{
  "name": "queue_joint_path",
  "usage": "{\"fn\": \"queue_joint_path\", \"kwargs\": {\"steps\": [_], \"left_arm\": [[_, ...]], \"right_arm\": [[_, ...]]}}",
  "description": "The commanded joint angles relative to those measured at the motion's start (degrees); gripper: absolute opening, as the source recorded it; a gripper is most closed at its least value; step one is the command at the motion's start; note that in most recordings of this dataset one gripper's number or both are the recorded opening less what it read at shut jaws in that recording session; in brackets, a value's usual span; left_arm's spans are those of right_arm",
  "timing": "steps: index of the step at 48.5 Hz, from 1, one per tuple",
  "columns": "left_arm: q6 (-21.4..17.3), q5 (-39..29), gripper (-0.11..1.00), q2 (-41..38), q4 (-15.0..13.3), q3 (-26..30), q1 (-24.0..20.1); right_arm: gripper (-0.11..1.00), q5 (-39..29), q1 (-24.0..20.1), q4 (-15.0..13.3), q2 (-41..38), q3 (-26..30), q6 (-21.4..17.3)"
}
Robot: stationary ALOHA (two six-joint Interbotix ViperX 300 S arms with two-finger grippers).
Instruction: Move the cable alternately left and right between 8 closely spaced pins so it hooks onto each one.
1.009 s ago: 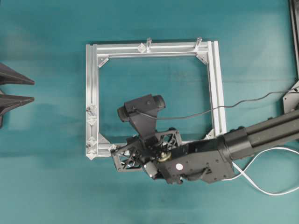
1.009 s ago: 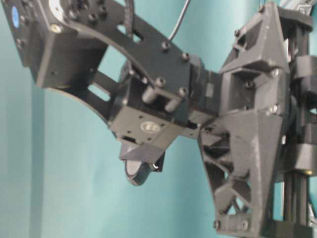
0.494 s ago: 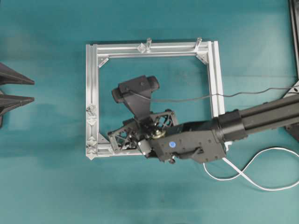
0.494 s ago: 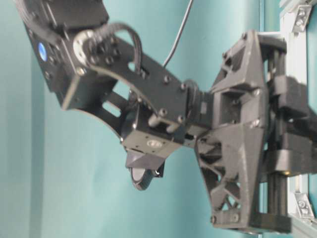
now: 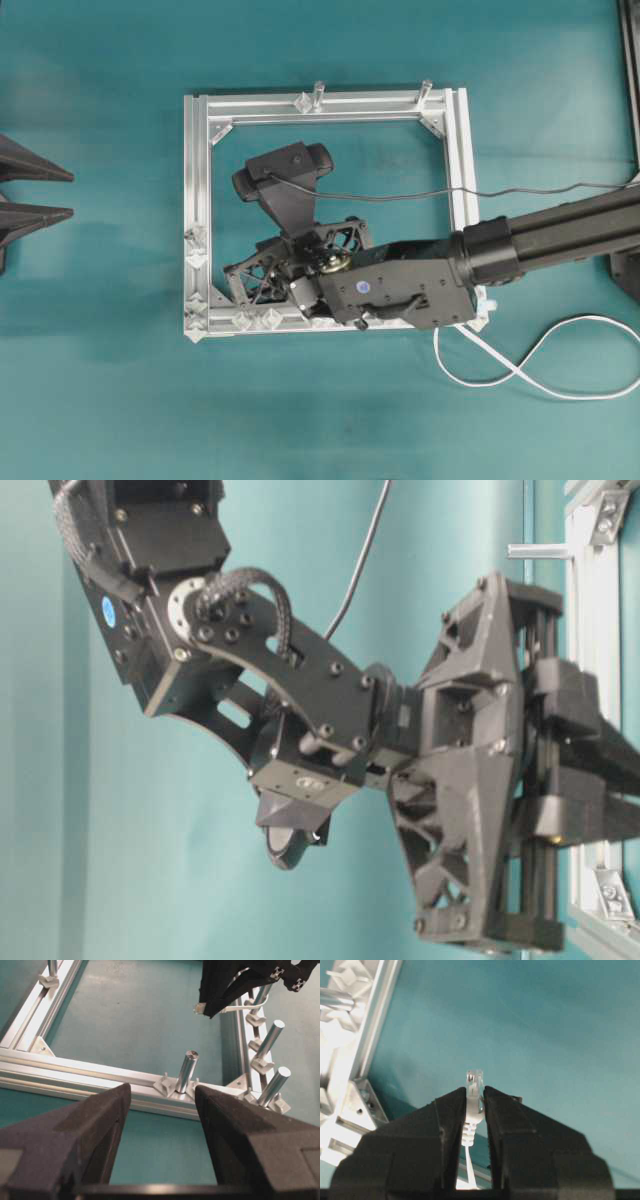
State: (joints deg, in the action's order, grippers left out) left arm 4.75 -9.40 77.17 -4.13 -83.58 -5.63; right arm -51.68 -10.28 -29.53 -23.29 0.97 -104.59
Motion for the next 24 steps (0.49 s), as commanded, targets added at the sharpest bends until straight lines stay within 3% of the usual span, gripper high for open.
{"fn": "queue_joint_path", "kwargs": {"steps": [1,24], "left_arm": [[0.35,0.35,0.6,-0.44,0.09,0.7,0.26],[0.35,0.35,0.61,-0.35,0.18,0.7,0.26]], "right_arm": [[0.17,0.79,0.44,-0.53,1.14,1.49,0.09],[0.17,1.14,1.14,-0.88,-4.48,10.81,5.19]]}}
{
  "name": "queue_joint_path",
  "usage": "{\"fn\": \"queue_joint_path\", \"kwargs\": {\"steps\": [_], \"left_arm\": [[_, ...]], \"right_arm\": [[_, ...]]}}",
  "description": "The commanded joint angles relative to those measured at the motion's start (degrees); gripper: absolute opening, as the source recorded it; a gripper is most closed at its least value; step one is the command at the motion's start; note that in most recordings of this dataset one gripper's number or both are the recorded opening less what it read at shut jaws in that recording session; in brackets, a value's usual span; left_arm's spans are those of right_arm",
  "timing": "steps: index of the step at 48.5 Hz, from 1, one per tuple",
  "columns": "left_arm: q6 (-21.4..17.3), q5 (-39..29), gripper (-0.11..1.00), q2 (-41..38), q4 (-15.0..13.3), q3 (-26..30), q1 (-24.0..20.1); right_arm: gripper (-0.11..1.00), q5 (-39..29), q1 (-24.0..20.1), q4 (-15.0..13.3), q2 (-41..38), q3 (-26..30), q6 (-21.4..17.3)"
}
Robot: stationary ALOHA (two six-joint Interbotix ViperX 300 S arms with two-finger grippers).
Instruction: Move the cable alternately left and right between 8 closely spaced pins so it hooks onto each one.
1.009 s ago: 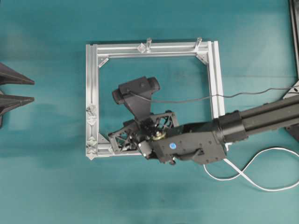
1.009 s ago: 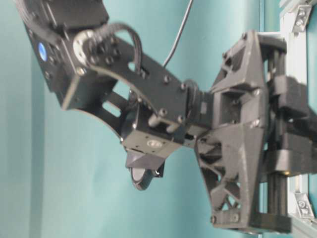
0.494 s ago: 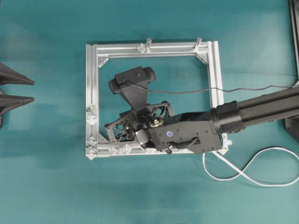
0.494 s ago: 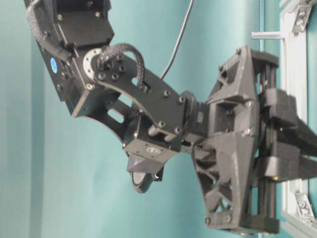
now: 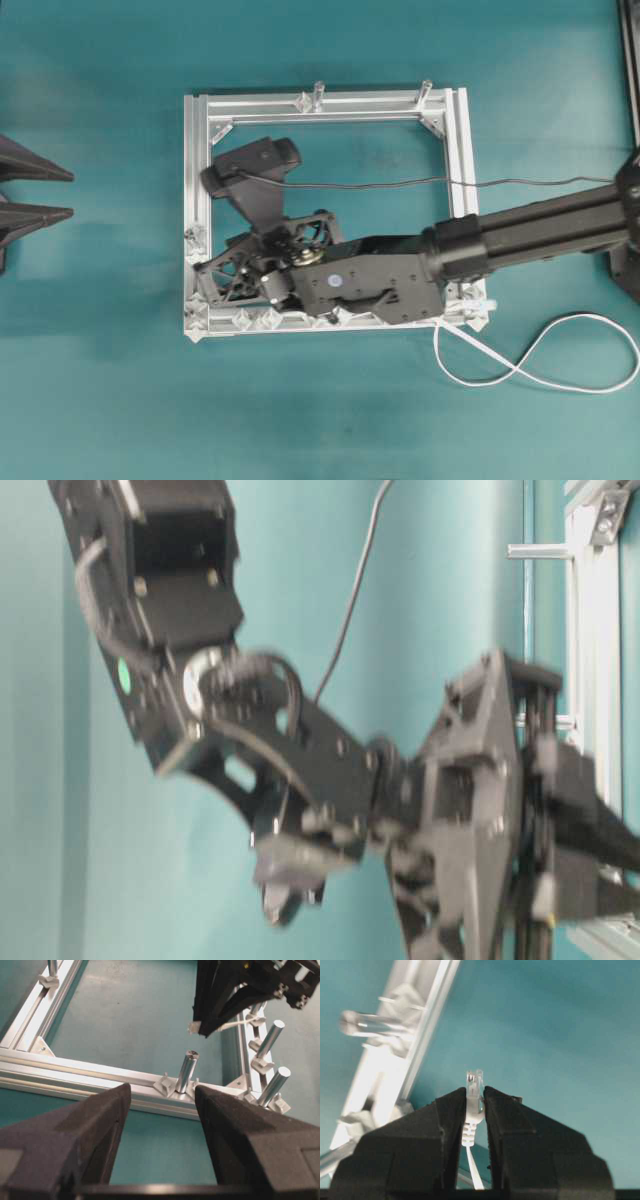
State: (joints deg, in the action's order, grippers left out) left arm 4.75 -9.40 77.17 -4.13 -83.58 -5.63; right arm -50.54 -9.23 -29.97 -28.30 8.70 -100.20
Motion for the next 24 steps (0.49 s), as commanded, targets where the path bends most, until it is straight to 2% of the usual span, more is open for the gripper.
{"fn": "queue_joint_path", "kwargs": {"steps": [1,11,24], "left_arm": [[0.35,0.35,0.61,-0.44,0.09,0.7,0.26],[0.35,0.35,0.6,-0.35,0.09,0.7,0.26],[0.35,0.35,0.6,-0.44,0.09,0.7,0.26]], "right_arm": [[0.17,0.0,0.09,-0.35,0.26,3.6,1.05],[0.17,-0.09,0.26,-0.09,-1.67,7.03,2.29],[0.17,-0.18,-0.44,1.76,-1.76,7.29,2.72]]}}
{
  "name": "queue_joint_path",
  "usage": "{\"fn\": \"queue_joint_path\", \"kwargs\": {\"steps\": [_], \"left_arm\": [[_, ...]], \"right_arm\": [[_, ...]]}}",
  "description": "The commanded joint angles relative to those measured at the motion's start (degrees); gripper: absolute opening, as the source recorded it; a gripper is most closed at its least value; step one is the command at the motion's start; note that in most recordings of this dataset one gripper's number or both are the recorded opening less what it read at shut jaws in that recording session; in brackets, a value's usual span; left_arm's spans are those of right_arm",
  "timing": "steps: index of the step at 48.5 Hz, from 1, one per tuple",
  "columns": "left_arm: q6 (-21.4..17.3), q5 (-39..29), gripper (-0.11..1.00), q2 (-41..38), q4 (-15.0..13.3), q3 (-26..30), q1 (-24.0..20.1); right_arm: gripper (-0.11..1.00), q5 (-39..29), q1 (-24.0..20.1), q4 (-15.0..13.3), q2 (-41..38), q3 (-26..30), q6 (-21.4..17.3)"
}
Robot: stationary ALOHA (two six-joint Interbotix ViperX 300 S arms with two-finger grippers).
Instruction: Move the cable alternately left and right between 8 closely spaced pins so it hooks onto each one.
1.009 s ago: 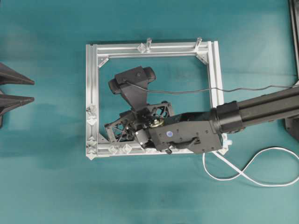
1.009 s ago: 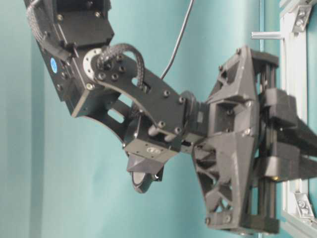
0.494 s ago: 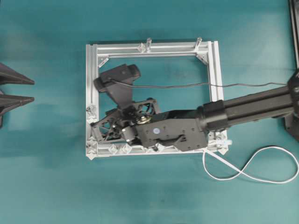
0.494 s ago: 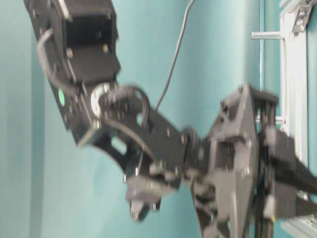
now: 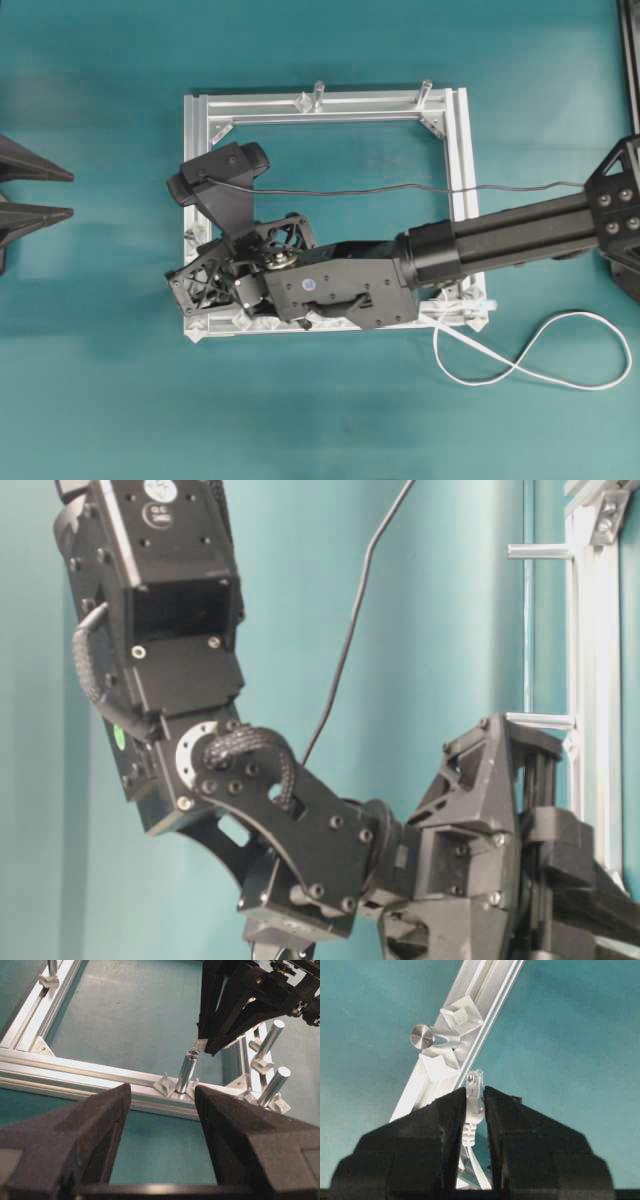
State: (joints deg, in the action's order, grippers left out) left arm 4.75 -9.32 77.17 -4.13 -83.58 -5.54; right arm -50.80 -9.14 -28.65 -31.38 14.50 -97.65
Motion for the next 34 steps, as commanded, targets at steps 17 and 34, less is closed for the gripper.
{"fn": "queue_joint_path", "kwargs": {"steps": [17,34], "left_arm": [[0.35,0.26,0.61,-0.44,0.09,0.7,0.18],[0.35,0.26,0.6,-0.44,0.09,0.62,0.18]], "right_arm": [[0.17,0.09,-2.46,1.32,1.32,2.02,-0.35],[0.17,0.09,-4.31,2.29,1.23,2.37,-0.97]]}}
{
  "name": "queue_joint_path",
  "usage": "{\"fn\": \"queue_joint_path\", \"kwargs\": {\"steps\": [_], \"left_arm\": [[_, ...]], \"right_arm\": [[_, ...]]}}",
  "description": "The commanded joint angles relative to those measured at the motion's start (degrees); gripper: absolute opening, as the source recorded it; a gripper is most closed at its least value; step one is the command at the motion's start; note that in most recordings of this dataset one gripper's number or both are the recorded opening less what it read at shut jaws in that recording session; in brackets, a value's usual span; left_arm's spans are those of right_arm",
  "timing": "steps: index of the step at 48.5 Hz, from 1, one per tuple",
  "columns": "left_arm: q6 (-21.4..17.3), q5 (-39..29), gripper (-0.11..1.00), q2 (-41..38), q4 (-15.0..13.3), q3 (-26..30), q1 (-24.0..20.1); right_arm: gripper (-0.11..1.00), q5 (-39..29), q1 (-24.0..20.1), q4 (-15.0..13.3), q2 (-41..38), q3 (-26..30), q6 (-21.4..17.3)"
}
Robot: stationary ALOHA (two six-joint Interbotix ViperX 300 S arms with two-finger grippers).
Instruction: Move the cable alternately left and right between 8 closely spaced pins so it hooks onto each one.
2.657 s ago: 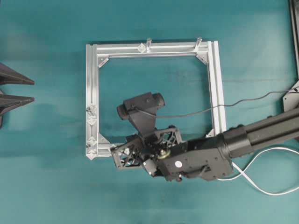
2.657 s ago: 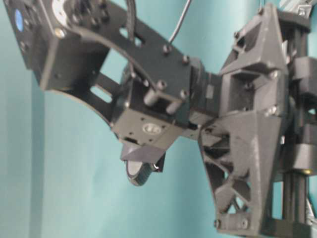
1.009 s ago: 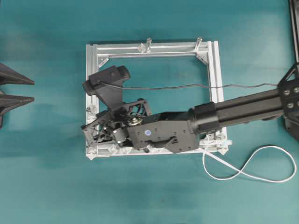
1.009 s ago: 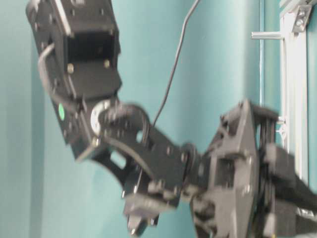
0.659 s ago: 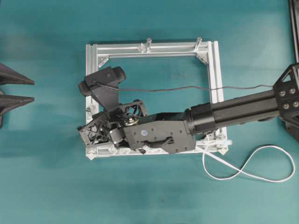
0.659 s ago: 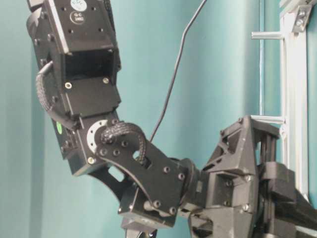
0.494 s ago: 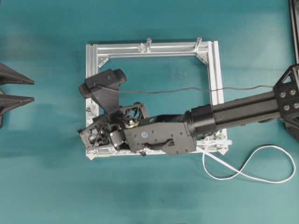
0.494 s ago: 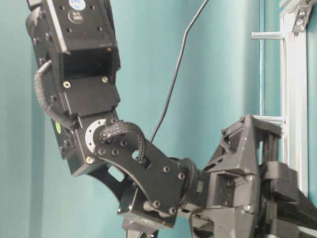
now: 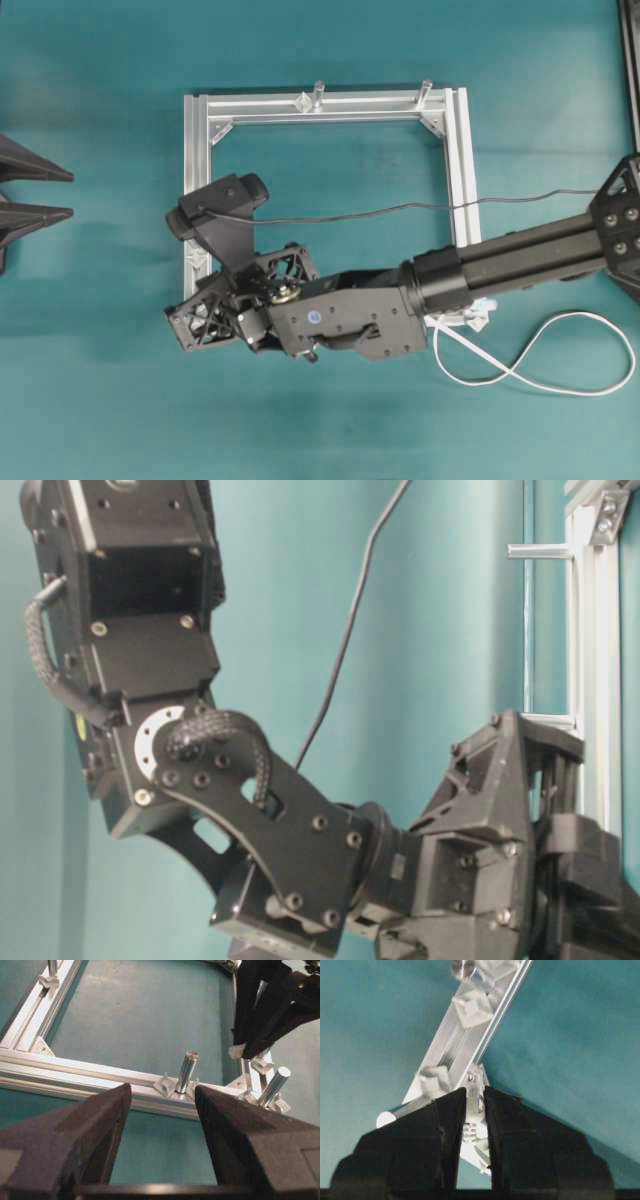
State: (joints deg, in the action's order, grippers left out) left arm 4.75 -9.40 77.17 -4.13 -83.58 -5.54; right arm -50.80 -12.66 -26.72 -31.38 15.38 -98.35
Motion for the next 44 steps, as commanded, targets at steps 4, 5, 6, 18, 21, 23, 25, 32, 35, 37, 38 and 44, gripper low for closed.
{"fn": "queue_joint_path", "kwargs": {"steps": [4,5,6,18,21,23,25,32,35,37,38,44], "left_arm": [[0.35,0.35,0.6,-0.35,0.09,0.62,0.18],[0.35,0.35,0.6,-0.44,0.09,0.7,0.18],[0.35,0.35,0.6,-0.44,0.18,0.7,0.18],[0.35,0.35,0.6,-0.44,0.09,0.7,0.18],[0.35,0.35,0.6,-0.44,0.09,0.79,0.18],[0.35,0.35,0.6,-0.44,0.09,0.79,0.18],[0.35,0.35,0.61,-0.44,0.09,0.79,0.18],[0.35,0.35,0.61,-0.44,0.09,0.79,0.18],[0.35,0.35,0.6,-0.44,0.09,0.79,0.18],[0.35,0.35,0.6,-0.44,0.09,0.79,0.18],[0.35,0.35,0.61,-0.44,0.09,0.79,0.18],[0.35,0.35,0.61,-0.44,0.09,0.79,0.18]], "right_arm": [[0.17,0.09,-1.32,0.53,1.23,1.49,-0.62],[0.17,0.09,-1.41,0.53,1.32,1.49,-0.62],[0.17,0.0,-1.49,0.62,1.23,1.58,-0.62],[0.17,-0.44,-2.46,0.62,1.23,2.37,-0.62],[0.17,-0.7,-2.64,0.62,1.23,2.55,-0.62],[0.17,-0.88,-2.72,0.62,1.23,2.55,-0.62],[0.17,-1.05,-2.72,0.62,1.32,2.55,-0.62],[0.17,-1.14,-2.72,0.62,1.23,2.64,-0.62],[0.17,-1.14,-2.72,0.62,1.23,2.55,-0.62],[0.17,-1.23,-2.72,0.62,1.23,2.55,-0.62],[0.17,-1.32,-2.72,0.62,1.23,2.55,-0.62],[0.17,-1.58,-2.72,0.62,1.14,2.55,-0.62]]}}
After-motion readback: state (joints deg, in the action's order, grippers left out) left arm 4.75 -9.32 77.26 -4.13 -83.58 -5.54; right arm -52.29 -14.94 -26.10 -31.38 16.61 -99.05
